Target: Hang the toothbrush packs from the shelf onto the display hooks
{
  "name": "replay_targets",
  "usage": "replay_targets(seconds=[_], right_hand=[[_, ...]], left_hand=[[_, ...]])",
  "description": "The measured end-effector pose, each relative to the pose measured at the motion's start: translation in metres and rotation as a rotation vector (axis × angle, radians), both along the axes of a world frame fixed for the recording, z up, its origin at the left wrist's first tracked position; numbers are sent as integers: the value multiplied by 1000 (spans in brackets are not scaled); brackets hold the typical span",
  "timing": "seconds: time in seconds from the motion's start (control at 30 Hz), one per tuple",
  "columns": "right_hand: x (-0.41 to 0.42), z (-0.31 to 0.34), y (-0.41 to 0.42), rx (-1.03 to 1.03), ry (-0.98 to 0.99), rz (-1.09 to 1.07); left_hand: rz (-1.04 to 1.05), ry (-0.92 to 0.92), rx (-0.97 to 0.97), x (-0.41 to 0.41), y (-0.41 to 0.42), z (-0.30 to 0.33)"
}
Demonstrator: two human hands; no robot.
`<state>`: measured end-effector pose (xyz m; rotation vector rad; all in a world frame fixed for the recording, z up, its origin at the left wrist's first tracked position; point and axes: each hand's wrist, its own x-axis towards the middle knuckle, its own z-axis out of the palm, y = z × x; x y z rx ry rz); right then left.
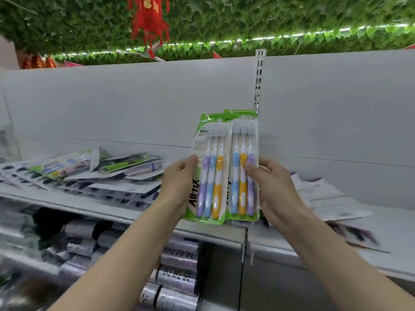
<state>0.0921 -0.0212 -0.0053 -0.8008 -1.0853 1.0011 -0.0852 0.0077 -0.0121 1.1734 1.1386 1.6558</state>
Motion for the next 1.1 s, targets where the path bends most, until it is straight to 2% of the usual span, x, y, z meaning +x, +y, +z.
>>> replay_targets(seconds=[0.13, 0.33, 0.57, 0.8, 1.0, 1.1], right_hand=[[-85, -10, -13, 5, 19, 21], [-207, -25, -28, 117, 22, 43], [-355, -52, -12, 24, -20, 234], [-479, -71, 29, -16, -21, 384], [-606, -83, 87, 2, 15, 495], [-674, -82, 119, -26, 32, 562]], left_hand=[[80, 5, -24, -88, -15, -14], [288, 28, 16, -227, -35, -34], [382, 11, 17, -352, -68, -48], [369, 23, 4, -463, -85, -64], [513, 10, 21, -583, -54, -68], [516, 29, -11, -646, -26, -62]])
